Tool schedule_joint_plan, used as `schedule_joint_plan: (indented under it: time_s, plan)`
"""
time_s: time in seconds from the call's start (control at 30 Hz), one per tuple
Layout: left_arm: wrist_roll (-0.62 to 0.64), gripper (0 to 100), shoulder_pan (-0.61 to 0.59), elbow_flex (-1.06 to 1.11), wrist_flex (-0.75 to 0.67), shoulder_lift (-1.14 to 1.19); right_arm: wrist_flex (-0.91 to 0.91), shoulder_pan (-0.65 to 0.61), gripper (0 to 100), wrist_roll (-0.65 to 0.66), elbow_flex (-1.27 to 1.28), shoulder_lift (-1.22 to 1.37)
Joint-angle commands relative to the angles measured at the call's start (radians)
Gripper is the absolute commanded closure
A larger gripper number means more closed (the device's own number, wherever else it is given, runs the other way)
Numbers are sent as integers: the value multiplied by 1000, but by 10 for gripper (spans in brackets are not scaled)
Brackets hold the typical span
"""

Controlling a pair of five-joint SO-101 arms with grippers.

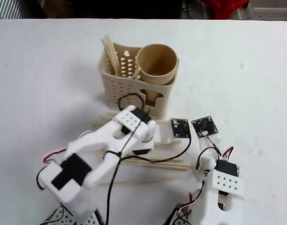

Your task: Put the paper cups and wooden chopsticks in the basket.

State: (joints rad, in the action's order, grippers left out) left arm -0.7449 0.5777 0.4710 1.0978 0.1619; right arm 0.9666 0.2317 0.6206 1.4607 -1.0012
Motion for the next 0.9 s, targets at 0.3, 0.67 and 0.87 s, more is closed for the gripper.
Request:
schedule_joint_plan:
  time_s: [0.3, 0.67, 0.87]
  plan:
    - [34, 970, 4, 121, 31, -406, -15, -2, 914, 9, -5, -13]
    - [117, 970, -96, -75, 201, -820, -15, -2, 914, 9, -5, -13]
    - [273, 970, -157, -304, 176, -921, -15, -2, 914, 9, -5, -13]
